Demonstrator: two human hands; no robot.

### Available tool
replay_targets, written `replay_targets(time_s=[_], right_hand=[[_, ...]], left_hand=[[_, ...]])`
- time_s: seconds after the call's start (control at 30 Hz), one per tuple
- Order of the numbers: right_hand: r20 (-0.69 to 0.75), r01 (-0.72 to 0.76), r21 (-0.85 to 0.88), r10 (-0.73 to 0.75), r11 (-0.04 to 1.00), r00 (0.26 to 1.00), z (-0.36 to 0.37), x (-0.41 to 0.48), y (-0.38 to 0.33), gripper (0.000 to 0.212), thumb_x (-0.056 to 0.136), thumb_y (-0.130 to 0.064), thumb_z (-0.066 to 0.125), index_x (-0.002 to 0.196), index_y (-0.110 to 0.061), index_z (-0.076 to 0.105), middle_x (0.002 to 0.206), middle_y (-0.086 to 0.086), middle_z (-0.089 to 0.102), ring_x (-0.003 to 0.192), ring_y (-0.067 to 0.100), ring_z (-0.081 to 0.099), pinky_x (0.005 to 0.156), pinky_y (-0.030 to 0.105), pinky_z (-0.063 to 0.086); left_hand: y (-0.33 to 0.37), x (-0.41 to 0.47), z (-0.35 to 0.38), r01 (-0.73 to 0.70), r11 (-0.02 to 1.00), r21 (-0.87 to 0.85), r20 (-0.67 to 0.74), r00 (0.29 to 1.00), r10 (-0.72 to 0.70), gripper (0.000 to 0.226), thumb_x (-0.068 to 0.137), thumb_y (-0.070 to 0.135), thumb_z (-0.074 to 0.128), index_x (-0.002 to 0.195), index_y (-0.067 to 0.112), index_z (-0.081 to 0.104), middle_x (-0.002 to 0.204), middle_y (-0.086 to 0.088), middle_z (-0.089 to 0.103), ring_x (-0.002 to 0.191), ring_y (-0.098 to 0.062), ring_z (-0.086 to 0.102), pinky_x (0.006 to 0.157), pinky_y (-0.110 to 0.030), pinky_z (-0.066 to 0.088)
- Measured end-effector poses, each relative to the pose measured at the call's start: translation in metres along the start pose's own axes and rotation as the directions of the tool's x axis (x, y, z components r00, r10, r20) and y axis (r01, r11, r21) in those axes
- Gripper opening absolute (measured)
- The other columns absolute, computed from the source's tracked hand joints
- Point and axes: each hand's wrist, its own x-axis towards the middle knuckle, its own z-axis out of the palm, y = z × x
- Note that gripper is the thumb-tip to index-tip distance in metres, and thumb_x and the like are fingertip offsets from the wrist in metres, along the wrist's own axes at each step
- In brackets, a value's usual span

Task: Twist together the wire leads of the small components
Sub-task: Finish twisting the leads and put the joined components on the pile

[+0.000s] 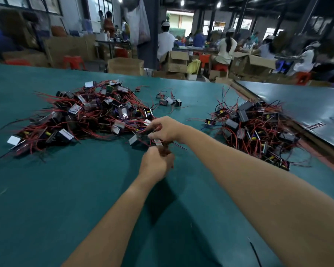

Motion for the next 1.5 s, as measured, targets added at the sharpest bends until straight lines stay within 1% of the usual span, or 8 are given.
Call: replay_targets(time_s=[0.1,0.4,0.67,1.03,1.17,1.27,1.37,1.5], right_hand=[[-0.134,-0.002,0.371,0.055,0.929,0.989,-0.014,-0.029,0.019,0.025,0.088,-0.005,0.069,0.112,-0.006,0.067,0.085,0.005,0.068,0.067,0.009,0.062,0.061,0.017,0.052],[-0.157,0.007,0.901,0.311,0.434,0.937,0.01,-0.088,0.069,0.013,0.096,-0.016,0.058,0.108,-0.011,0.063,0.095,0.008,0.066,0.074,0.015,0.062,0.063,0.026,0.055],[-0.164,0.008,0.767,0.183,0.642,0.969,0.007,-0.111,0.072,0.016,0.092,-0.003,0.061,0.108,-0.007,0.063,0.085,0.015,0.066,0.061,0.012,0.062,0.06,0.019,0.053],[-0.274,0.179,0.941,0.337,0.289,0.901,-0.022,-0.12,0.078,0.015,0.096,-0.016,0.055,0.108,-0.01,0.063,0.098,0.012,0.07,0.075,0.022,0.062,0.066,0.031,0.055],[-0.404,0.29,0.905,0.41,0.312,0.818,-0.025,-0.12,0.081,0.015,0.095,-0.006,0.057,0.1,-0.018,0.065,0.085,0.002,0.067,0.072,0.018,0.064,0.068,0.031,0.056],[-0.44,0.33,0.889,0.39,0.318,0.809,-0.032,-0.122,0.087,0.022,0.093,-0.002,0.059,0.108,-0.017,0.064,0.089,0.002,0.068,0.073,0.016,0.066,0.065,0.027,0.056],[-0.374,0.262,0.894,0.283,0.364,0.883,-0.03,-0.125,0.09,0.037,0.089,0.004,0.06,0.12,-0.017,0.059,0.097,0.007,0.069,0.076,0.019,0.064,0.062,0.028,0.056],[-0.191,0.109,0.904,0.161,0.414,0.968,-0.026,-0.127,0.086,0.045,0.08,-0.022,0.071,0.122,-0.016,0.057,0.089,0.014,0.067,0.06,0.02,0.061,0.058,0.03,0.055]], left_hand=[[0.001,-0.002,0.0,0.011,0.999,0.032,-0.046,0.999,-0.01,0.007,0.069,0.023,0.058,0.067,0.019,0.063,0.059,-0.001,0.066,0.057,-0.026,0.061,0.054,-0.029,0.05],[0.028,-0.011,0.001,0.175,0.866,-0.469,0.195,0.977,-0.091,0.014,0.094,0.015,0.049,0.104,0.01,0.058,0.08,-0.006,0.069,0.042,-0.019,0.057,0.039,-0.022,0.045],[0.021,-0.007,0.0,0.096,0.942,-0.322,0.174,0.984,-0.04,0.01,0.087,0.013,0.07,0.097,0.01,0.067,0.067,-0.003,0.065,0.042,-0.011,0.054,0.039,-0.019,0.044],[0.007,0.009,-0.005,0.018,0.935,-0.355,-0.203,0.974,-0.096,0.008,0.093,0.016,0.064,0.091,0.013,0.057,0.079,-0.009,0.067,0.053,-0.016,0.062,0.044,-0.022,0.05],[0.005,0.012,-0.015,-0.104,0.951,-0.291,-0.484,0.874,-0.053,0.017,0.093,0.013,0.062,0.09,0.026,0.051,0.085,-0.002,0.064,0.069,-0.019,0.067,0.067,-0.038,0.058],[0.007,0.011,-0.026,-0.2,0.942,-0.27,-0.634,0.773,-0.018,0.02,0.092,0.008,0.06,0.101,0.023,0.049,0.096,0.001,0.059,0.075,-0.008,0.065,0.063,-0.026,0.055],[0.008,0.007,-0.027,-0.198,0.974,-0.109,-0.566,0.818,0.103,0.036,0.087,0.006,0.061,0.115,0.026,0.049,0.108,0.003,0.058,0.073,0.006,0.057,0.058,-0.013,0.048],[0.006,0.001,-0.018,-0.084,0.955,0.284,-0.23,0.961,0.153,0.067,0.085,0.019,0.065,0.145,0.028,0.038,0.155,0.004,0.025,0.122,-0.015,0.046,0.094,-0.024,0.033]])
